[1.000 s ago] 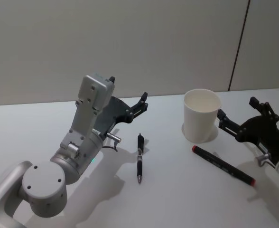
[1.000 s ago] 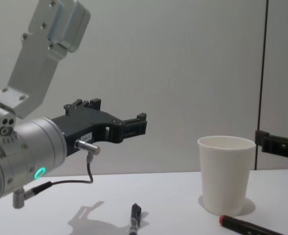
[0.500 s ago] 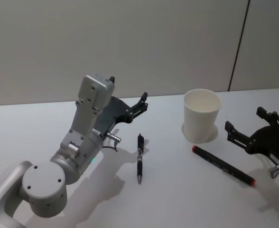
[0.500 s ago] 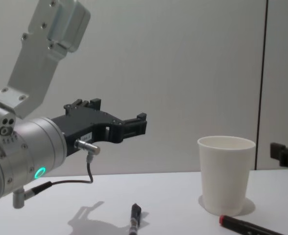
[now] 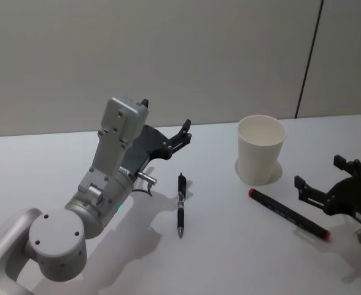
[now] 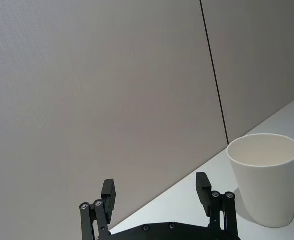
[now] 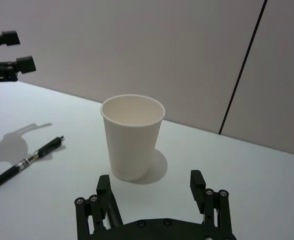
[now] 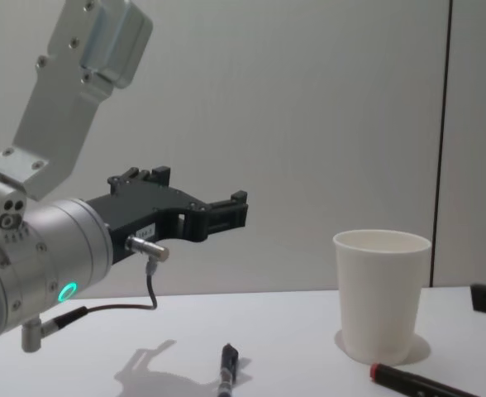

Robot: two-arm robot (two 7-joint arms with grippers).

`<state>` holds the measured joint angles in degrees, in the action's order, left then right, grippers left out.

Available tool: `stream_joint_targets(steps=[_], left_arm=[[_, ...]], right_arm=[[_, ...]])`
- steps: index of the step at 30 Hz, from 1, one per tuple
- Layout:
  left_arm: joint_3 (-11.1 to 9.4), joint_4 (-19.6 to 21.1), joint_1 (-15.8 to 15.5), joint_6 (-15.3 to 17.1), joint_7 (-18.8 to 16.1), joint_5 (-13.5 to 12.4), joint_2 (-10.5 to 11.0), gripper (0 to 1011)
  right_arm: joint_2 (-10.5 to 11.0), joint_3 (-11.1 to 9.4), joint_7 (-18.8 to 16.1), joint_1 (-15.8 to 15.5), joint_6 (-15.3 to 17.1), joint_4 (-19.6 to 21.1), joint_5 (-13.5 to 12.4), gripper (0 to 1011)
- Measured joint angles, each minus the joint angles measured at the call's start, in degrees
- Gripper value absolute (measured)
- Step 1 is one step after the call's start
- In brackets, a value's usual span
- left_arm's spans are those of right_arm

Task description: Place the pen into the pen holder.

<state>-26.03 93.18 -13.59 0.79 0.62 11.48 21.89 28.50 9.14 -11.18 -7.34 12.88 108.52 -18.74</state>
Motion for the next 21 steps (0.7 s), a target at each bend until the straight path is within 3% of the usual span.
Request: stream_joint_targets(steps=[14, 21], left_arm=[[0.0, 0.0, 0.0, 0.0, 0.0, 0.0, 0.0, 1001], [0.0, 0.0, 0.0, 0.0, 0.0, 0.0, 0.0, 1001]], right_arm=[[0.9, 0.3, -3.4, 2.6, 9.4, -0.2, 2.3, 1001], [0.9, 0.9, -6.0, 4.4, 12.1, -1.1, 4.2, 1001]])
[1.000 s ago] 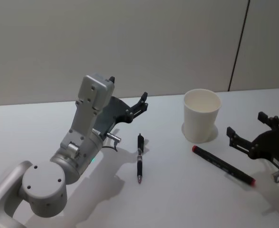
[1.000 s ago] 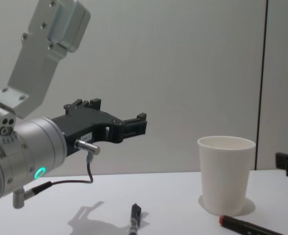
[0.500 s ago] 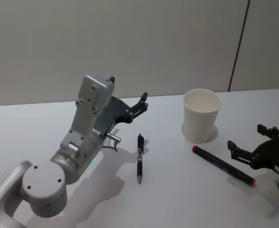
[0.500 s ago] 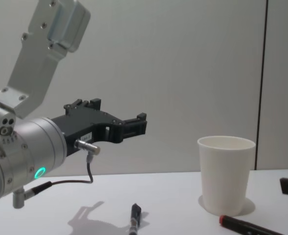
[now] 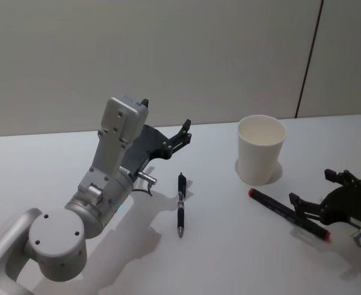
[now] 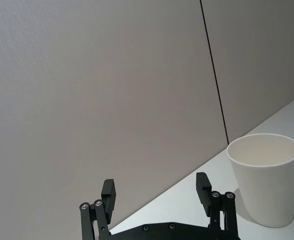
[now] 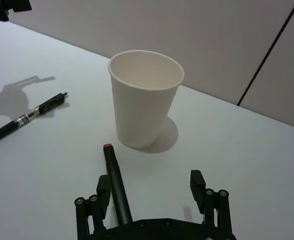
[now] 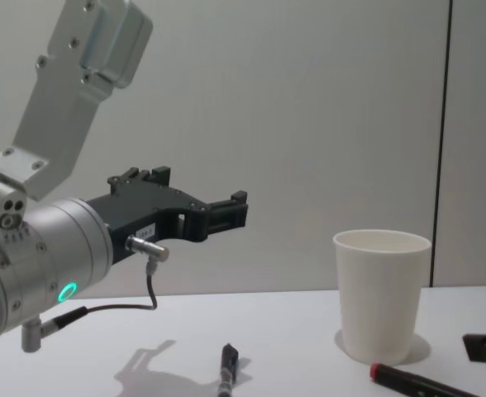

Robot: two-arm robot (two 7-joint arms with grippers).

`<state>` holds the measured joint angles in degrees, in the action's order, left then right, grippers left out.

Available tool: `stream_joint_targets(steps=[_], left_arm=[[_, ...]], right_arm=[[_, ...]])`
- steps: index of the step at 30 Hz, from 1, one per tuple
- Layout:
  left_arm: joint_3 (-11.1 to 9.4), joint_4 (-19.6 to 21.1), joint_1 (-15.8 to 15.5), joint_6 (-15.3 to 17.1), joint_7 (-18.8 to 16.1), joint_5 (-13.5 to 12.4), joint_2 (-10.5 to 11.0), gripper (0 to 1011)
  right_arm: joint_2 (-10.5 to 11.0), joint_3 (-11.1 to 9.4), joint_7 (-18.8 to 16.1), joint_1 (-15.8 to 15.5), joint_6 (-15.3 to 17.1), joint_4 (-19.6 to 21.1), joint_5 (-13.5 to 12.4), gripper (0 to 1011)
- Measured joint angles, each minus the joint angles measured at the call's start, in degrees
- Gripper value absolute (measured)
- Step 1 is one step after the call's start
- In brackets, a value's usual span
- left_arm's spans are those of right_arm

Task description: Place the pen into the pen holder.

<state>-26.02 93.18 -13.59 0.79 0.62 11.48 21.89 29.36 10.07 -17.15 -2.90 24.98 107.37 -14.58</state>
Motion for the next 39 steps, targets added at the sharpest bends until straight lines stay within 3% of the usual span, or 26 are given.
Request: stream_joint_targets(steps=[19, 29, 39], left_arm=[[0.0, 0.0, 0.0, 0.0, 0.0, 0.0, 0.0, 1001], [0.0, 0.0, 0.0, 0.0, 0.0, 0.0, 0.0, 1001], [0.0, 0.0, 0.0, 0.0, 0.0, 0.0, 0.0, 1001]], right_arm=[[-1.8, 3.0, -8.8, 6.0, 5.4, -5.1, 6.7, 1001], [-3.1, 4.3, -10.3, 7.8, 6.2, -7.8, 8.5, 1002], [-4.2, 5.2, -10.2, 8.4, 6.3, -9.2, 8.8, 1001]])
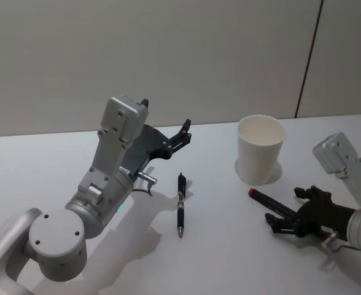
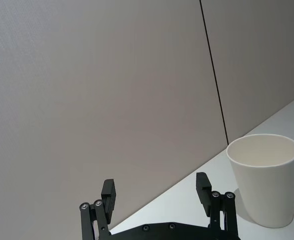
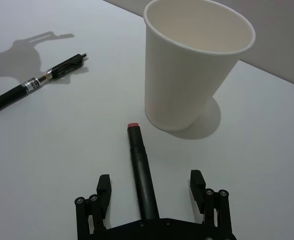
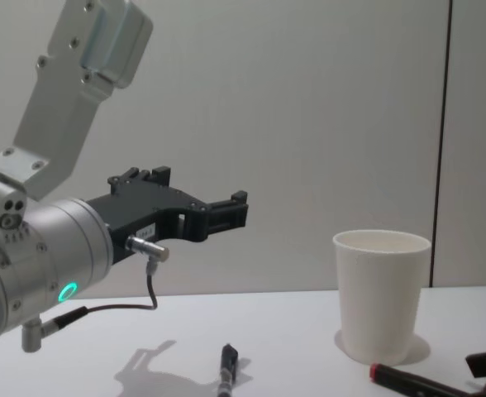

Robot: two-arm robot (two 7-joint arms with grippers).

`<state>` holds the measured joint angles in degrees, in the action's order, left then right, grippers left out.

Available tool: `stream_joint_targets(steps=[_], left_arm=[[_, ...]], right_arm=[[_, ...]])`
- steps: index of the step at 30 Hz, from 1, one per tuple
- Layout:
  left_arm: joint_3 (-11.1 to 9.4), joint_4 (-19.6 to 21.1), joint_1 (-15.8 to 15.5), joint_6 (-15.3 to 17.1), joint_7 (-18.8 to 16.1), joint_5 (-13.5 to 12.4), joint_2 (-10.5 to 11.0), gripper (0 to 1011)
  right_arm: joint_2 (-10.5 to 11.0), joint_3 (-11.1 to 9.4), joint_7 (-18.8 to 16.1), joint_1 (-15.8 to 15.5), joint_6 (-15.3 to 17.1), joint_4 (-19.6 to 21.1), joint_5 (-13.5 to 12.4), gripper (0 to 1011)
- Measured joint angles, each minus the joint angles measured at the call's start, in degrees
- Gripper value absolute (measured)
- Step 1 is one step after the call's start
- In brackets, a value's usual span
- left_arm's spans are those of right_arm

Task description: Place the pen into the pen holder.

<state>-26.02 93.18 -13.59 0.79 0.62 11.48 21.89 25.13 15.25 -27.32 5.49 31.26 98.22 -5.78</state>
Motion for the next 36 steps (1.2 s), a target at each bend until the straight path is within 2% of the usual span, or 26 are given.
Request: stream_joint_targets(steps=[20, 33, 36], left_arm=[[0.0, 0.0, 0.0, 0.0, 0.0, 0.0, 0.0, 1001], [0.0, 0.0, 0.0, 0.0, 0.0, 0.0, 0.0, 1001], [0.0, 0.0, 0.0, 0.0, 0.0, 0.0, 0.0, 1001]], right_arm=[[-1.2, 0.0, 4.5, -1.5, -0.3, -0.9, -5.4, 1001], [-1.2, -0.2, 5.3, -1.9, -0.5, -1.4, -7.0, 1001], [-1.2, -0.2, 5.4, -2.0, -0.5, -1.5, -7.2, 969]])
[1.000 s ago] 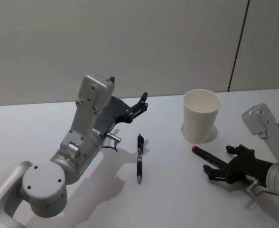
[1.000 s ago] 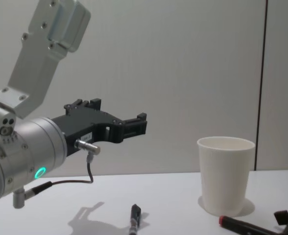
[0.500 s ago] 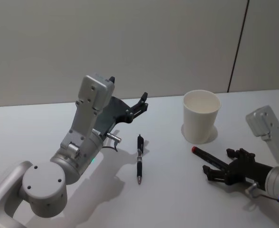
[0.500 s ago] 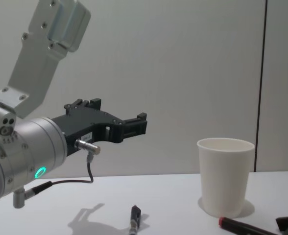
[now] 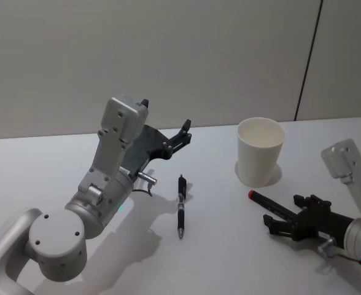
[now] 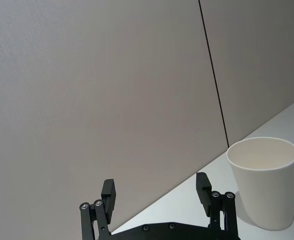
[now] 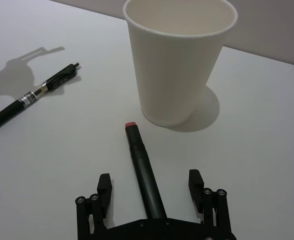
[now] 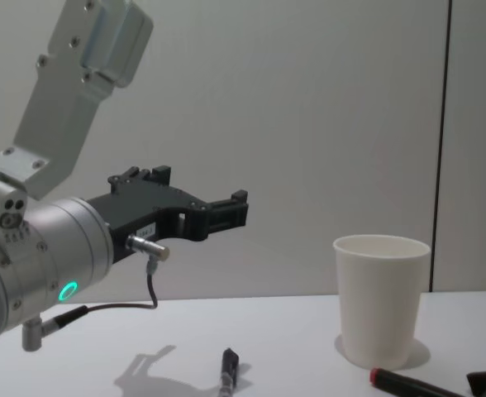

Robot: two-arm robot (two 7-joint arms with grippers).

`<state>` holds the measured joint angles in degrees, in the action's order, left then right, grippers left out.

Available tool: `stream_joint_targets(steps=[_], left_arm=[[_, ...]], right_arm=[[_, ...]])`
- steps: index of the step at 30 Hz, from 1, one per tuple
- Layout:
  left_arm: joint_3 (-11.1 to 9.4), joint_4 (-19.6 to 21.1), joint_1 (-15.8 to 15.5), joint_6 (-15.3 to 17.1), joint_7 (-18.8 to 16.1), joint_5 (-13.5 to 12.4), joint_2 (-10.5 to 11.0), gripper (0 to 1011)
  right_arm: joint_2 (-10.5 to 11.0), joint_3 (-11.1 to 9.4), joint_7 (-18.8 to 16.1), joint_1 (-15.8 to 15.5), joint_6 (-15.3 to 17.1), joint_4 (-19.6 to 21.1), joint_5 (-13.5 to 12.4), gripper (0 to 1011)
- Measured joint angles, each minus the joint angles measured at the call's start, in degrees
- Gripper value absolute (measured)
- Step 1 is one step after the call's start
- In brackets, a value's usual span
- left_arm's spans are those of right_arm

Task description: Place the pen into the pen holder.

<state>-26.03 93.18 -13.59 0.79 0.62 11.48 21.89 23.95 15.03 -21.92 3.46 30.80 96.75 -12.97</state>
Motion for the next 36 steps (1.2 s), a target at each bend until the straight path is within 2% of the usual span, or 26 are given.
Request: stream_joint_targets(steps=[20, 36], left_arm=[[0.0, 0.0, 0.0, 0.0, 0.0, 0.0, 0.0, 1001], [0.0, 0.0, 0.0, 0.0, 0.0, 0.0, 0.0, 1001]], right_arm=[[0.1, -0.1, 0.3, -0.2, 0.0, -0.2, -0.6, 890], [-0.4, -0.3, 2.1, -0.7, -1.3, -0.3, -3.2, 776]])
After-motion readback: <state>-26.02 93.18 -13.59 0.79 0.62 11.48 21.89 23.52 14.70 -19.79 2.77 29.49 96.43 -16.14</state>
